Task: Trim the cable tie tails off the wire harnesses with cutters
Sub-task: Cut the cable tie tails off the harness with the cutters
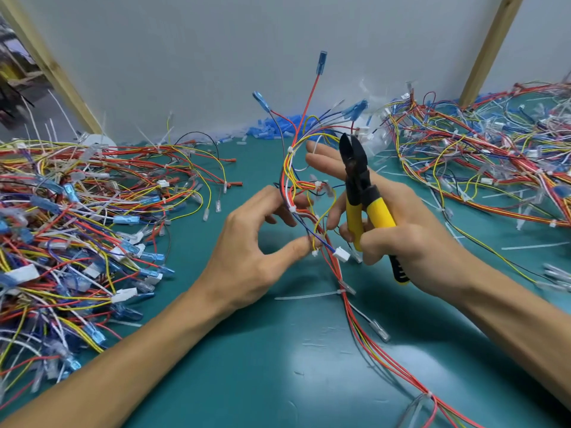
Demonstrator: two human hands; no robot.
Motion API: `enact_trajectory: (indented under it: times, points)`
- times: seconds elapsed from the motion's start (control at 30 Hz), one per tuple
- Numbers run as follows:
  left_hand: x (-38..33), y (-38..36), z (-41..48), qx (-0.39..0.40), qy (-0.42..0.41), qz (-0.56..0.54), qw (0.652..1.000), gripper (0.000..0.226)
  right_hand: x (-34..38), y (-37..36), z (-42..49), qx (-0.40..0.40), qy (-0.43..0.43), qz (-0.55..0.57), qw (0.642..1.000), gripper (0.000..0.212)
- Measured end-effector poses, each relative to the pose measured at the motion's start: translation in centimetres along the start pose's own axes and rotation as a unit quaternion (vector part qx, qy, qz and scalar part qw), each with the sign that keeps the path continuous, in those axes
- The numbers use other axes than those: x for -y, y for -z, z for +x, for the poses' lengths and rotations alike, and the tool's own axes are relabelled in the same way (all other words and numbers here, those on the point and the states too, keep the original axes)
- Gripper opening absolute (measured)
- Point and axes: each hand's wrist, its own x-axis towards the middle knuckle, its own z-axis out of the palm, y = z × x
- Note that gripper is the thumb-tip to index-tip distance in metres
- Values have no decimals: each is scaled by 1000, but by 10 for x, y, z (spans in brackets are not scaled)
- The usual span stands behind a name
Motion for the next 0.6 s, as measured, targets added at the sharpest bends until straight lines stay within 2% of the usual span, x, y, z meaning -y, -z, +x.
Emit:
enact_trajectory:
  times: [0.1, 0.2, 0.33, 0.43, 0.6]
  points:
    - [2, -2, 1, -33, -28, 4, 999, 13, -1, 1, 0, 3, -1, 2, 1000, 105]
    - [2, -3, 0, -38, -37, -19, 998, 3, -1, 3, 0, 1, -3, -1, 1000, 105]
    - [-1, -4, -1, -22, -20, -68, 997, 9, -2, 4, 0, 0, -5, -3, 1000, 106]
    - [-1, -6, 0, -42, -14, -78, 996, 19, -3, 4, 0, 8, -1, -4, 1000, 105]
    - [7, -7, 0, -48, 13, -124, 991, 13, -7, 3, -1, -17, 15, -15, 1000, 100]
